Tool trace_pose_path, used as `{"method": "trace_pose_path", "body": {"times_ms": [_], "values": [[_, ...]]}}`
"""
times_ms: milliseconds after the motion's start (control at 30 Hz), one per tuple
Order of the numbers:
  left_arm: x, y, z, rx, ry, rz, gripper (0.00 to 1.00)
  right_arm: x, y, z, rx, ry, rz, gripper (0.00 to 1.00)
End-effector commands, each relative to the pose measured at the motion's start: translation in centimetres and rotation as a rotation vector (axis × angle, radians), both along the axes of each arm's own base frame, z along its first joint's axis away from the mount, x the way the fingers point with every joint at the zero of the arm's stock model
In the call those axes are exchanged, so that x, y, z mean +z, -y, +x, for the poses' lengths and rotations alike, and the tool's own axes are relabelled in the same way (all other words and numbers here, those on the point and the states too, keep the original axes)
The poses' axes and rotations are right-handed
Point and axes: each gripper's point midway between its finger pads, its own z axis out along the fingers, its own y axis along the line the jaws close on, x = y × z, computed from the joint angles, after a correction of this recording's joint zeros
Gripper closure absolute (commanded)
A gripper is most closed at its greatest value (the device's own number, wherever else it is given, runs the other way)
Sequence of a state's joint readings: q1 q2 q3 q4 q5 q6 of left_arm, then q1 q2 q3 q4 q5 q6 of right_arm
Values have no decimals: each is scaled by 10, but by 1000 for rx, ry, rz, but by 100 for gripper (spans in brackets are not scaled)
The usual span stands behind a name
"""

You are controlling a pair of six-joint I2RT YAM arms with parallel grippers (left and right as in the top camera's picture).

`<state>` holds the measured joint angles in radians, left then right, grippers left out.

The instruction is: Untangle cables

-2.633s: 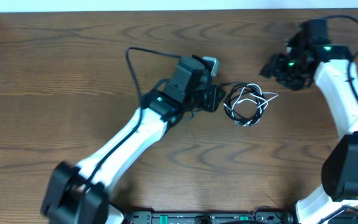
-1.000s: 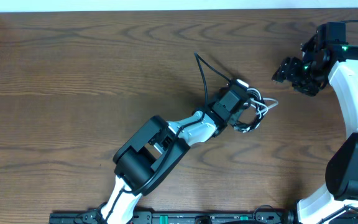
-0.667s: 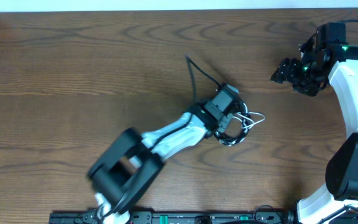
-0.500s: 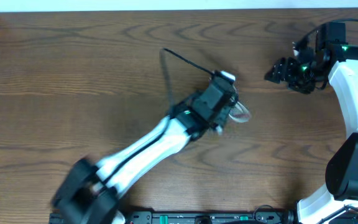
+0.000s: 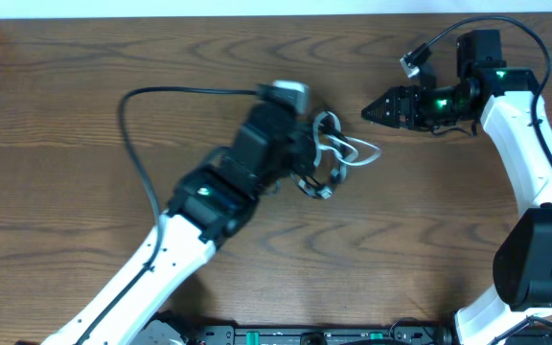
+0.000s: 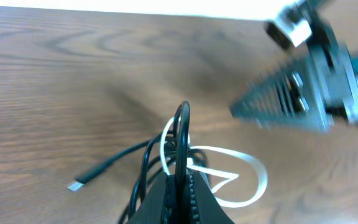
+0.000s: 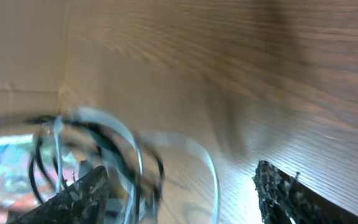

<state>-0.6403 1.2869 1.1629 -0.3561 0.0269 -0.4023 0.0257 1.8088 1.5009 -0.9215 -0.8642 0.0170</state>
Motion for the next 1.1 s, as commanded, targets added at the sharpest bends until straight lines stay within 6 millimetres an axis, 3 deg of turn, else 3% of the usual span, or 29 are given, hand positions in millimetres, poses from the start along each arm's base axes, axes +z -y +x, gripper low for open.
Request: {"method": "trace_pose_path", "body": {"times_ms": [0, 200, 500, 633, 800, 967, 1067], "values": [[15, -9, 3, 30, -41, -123, 93, 20, -16, -5, 59, 55, 56, 30], [17, -12, 3, -19, -104, -210, 93, 24, -48, -15, 221, 183, 54, 31], [25, -30, 9, -17, -192, -353, 93, 14, -81, -5, 283, 330, -93, 26], [29, -30, 4, -70, -227, -407, 93, 13, -98, -12, 360, 395, -113, 26], [34, -26, -3, -128, -263, -455, 93, 14, -121, -14, 425, 473, -114, 28], [37, -25, -8, -166, -282, -482, 92, 5, -132, -14, 448, 474, -111, 29], [39, -28, -9, -165, -293, -502, 93, -2, -133, -13, 451, 461, -112, 40]]}}
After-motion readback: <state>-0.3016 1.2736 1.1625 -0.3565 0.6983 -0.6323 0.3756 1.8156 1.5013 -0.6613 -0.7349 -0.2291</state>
